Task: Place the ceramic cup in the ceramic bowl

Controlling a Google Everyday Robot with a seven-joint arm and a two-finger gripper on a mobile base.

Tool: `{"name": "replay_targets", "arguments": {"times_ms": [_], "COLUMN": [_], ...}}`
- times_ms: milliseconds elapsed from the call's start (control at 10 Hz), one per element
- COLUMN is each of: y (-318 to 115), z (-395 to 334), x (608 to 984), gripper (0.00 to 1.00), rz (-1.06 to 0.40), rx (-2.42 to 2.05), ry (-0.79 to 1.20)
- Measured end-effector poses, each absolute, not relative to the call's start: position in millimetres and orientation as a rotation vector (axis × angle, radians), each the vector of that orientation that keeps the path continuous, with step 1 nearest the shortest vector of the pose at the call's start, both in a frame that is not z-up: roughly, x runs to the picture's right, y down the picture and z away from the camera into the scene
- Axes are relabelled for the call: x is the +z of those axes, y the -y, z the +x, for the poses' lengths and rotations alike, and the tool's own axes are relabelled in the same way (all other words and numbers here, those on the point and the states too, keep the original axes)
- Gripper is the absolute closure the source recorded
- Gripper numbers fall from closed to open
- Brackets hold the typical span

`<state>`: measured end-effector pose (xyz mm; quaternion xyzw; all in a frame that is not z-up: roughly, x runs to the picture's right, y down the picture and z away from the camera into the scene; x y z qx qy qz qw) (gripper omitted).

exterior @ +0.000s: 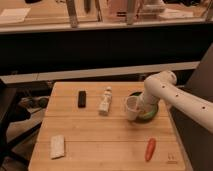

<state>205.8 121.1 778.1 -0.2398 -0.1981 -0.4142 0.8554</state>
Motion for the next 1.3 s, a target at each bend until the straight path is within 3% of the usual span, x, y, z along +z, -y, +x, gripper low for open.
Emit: {"name": "replay_targets", "arguments": {"times_ms": [1300], "y": [-95.3], "z": [226.7], "x": [794.7], "gripper": [0.99], "rz": [-0.51], "rx": [-0.86], "ry": [0.41]}}
